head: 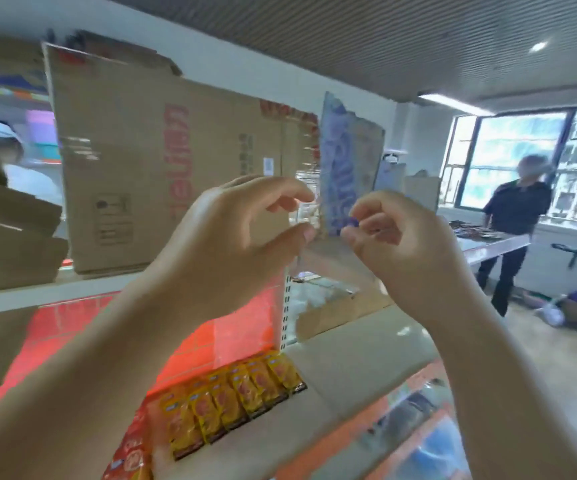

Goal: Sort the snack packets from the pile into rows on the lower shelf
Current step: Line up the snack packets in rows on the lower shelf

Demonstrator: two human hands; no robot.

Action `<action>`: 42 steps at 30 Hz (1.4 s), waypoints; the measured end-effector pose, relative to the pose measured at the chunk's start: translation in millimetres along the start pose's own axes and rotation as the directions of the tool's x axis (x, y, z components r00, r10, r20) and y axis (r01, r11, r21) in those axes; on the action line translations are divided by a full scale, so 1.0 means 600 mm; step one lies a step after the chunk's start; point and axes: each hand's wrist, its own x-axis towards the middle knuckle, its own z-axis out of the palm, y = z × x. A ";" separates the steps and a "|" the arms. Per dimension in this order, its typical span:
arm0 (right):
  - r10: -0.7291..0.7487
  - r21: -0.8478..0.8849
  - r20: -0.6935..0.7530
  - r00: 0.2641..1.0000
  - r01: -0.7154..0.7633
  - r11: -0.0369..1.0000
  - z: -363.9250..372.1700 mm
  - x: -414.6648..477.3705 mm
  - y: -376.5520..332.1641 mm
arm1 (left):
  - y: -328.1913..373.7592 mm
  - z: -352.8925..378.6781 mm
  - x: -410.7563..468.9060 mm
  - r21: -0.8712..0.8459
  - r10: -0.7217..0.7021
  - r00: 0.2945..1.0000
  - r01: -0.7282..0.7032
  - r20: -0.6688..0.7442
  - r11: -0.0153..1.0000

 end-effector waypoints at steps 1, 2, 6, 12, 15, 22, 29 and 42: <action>0.011 -0.025 -0.026 1.000 -0.012 1.000 -0.047 -0.003 0.013 | 0.028 0.029 0.023 -0.032 0.023 1.000 -0.023 -0.005 0.999; 0.020 -0.041 -0.046 0.999 -0.022 0.999 -0.080 -0.007 0.025 | 0.047 0.051 0.038 -0.059 0.034 0.999 -0.035 -0.004 0.998; 0.065 -0.128 -0.109 0.992 -0.079 0.989 -0.215 -0.029 0.065 | 0.123 0.150 0.097 -0.199 0.099 0.995 -0.096 0.006 0.975; 0.136 -0.232 -0.176 0.975 -0.175 0.957 -0.341 -0.046 0.141 | 0.176 0.290 0.177 -0.302 0.205 0.975 -0.171 0.082 0.938; 0.171 -0.269 -0.206 0.964 -0.223 0.937 -0.369 -0.040 0.188 | 0.165 0.350 0.217 -0.292 0.245 0.960 -0.198 0.133 0.936; 0.187 -0.370 -0.216 0.958 -0.258 0.893 -0.372 0.023 0.320 | 0.084 0.493 0.315 -0.333 0.298 0.934 -0.221 0.200 0.917; 0.193 -0.411 -0.182 0.964 -0.253 0.876 -0.341 0.130 0.461 | -0.037 0.605 0.423 -0.390 0.270 0.932 -0.163 0.240 0.906; 0.166 -0.283 -0.098 0.981 -0.187 0.941 -0.280 0.283 0.663 | -0.171 0.678 0.523 -0.132 0.151 0.934 -0.114 0.323 0.985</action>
